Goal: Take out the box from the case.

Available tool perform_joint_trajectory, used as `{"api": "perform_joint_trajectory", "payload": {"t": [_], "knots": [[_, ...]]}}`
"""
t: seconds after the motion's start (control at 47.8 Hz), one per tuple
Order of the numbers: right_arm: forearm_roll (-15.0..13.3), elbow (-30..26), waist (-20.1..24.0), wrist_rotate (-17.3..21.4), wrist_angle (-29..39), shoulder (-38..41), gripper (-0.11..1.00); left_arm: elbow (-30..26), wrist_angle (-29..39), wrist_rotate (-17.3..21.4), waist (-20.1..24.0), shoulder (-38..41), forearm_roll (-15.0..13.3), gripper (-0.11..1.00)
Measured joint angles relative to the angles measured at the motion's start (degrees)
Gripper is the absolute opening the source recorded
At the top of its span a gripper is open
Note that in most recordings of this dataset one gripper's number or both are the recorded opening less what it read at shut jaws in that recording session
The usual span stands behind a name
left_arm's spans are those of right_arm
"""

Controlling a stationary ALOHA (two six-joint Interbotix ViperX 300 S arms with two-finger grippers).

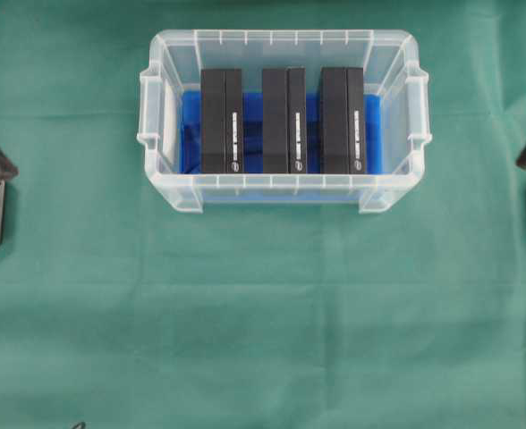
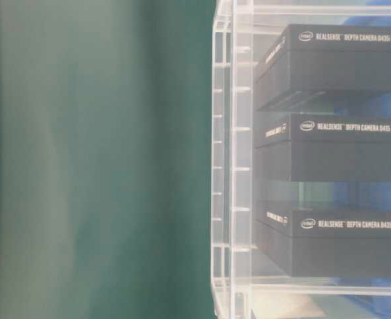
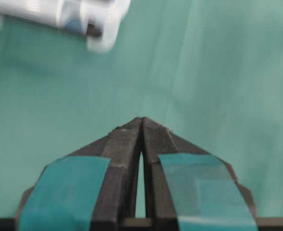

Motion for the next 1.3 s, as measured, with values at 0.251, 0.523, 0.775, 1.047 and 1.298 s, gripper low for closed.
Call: {"api": "perform_joint_trajectory", "payload": {"t": [0.251,0.523,0.775,1.047,1.298], "knots": [[0.35,-1.05,0.0,3.34,3.6,1.23,0.0,-0.53,4.22,-4.75,-0.7,0.88,0.0,0.01],[0.0,-1.23,-0.44,24.61,5.36,1.41,0.0,-1.58,5.19,-19.51,-1.49,1.14,-0.35,0.01],[-0.18,-1.32,-0.7,44.65,9.32,1.49,0.0,-2.46,12.83,-50.8,-2.29,4.66,-0.35,0.01],[-0.18,-1.76,-0.7,61.26,10.11,2.11,0.0,-3.34,17.23,-61.61,-3.43,5.89,-0.26,0.01],[-0.18,-2.02,-0.7,61.7,10.37,3.87,0.0,-3.52,17.31,-64.42,-3.52,6.24,-0.26,0.01]]}}
